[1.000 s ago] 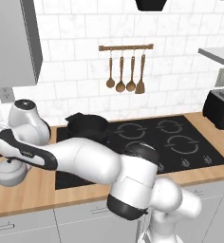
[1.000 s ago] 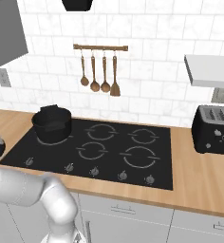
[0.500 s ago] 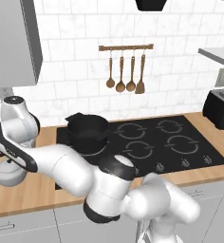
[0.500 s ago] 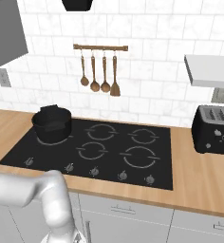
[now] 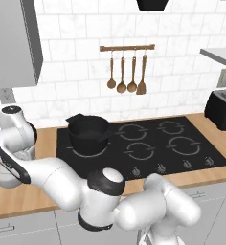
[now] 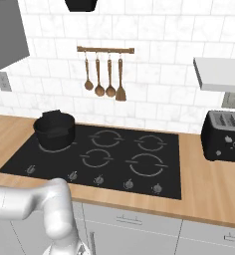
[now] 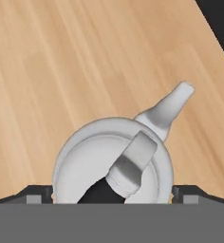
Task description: Pick the kettle from the counter and place it on a stove burner. Then turn the burner on.
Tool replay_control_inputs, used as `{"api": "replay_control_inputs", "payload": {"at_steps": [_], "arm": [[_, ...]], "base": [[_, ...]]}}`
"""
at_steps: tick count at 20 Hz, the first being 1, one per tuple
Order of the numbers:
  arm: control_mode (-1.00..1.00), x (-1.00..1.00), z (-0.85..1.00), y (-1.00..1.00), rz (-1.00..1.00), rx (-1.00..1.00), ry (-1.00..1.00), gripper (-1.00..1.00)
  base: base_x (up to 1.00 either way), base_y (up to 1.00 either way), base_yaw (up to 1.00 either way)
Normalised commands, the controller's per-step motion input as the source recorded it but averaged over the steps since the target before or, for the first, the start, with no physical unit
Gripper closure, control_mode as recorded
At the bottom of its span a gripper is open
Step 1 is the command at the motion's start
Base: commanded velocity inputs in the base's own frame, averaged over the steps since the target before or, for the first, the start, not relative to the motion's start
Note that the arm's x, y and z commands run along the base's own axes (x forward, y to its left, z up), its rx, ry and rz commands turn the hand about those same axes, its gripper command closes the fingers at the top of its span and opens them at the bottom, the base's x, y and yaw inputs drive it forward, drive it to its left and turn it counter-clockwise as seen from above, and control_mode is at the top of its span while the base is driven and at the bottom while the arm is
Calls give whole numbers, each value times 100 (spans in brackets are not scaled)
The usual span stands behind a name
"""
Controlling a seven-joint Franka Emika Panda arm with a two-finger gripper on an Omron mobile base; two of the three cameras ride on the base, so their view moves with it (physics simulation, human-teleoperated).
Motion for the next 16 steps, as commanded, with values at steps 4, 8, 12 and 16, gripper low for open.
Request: {"api": "replay_control_inputs", "payload": {"at_steps": [4, 8, 12, 16], "arm": [[-100, 17, -22, 4, -2, 0, 0, 100], [-100, 11, -9, 1, -1, -3, 0, 100], [-100, 0, -8, -1, -3, -1, -4, 100], [-100, -25, 1, -27, -3, 0, -28, 100]], "base": [[0, 0, 0], [0, 0, 0], [0, 0, 0], [0, 0, 0]]}}
